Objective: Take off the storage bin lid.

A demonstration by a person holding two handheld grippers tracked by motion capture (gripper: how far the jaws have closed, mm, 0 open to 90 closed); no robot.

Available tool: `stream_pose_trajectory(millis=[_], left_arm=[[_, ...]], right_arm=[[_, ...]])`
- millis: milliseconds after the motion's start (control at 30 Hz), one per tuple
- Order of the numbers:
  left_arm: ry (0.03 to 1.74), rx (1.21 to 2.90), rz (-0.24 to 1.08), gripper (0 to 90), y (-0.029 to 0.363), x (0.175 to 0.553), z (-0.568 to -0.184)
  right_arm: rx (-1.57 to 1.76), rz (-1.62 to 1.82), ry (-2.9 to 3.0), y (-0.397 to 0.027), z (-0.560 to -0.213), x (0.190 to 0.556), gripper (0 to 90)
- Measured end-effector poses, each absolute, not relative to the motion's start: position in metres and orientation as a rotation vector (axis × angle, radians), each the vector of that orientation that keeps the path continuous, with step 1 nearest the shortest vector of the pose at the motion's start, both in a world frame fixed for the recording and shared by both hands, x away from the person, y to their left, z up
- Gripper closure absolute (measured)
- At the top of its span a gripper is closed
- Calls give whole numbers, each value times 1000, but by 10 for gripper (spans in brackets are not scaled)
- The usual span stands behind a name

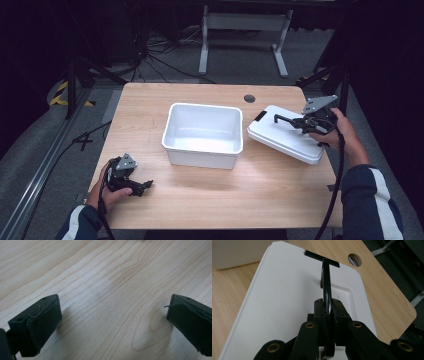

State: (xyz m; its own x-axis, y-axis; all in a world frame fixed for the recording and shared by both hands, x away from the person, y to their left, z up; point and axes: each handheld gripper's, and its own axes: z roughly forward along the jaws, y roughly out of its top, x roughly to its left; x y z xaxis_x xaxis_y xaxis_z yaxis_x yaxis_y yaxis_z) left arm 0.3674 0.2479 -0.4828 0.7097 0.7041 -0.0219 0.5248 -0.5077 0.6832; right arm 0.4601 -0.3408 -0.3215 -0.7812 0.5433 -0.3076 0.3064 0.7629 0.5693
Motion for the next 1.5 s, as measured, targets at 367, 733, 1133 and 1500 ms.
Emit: stream_pose_trajectory(millis=[367, 733, 1133, 1500], left_arm=[[931, 2231, 336, 2, 248, 367, -483], [932, 2226, 341, 3, 248, 367, -483], [932, 2226, 341, 2, 248, 367, -483], [932, 2225, 341, 2, 248, 367, -483]], right_arm=[[710, 684, 2517, -333, -360, 478, 840], [756, 692, 2523, -336, -376, 484, 835], [795, 716, 2503, -342, -383, 482, 784], [774, 774, 2473, -340, -370, 464, 739]])
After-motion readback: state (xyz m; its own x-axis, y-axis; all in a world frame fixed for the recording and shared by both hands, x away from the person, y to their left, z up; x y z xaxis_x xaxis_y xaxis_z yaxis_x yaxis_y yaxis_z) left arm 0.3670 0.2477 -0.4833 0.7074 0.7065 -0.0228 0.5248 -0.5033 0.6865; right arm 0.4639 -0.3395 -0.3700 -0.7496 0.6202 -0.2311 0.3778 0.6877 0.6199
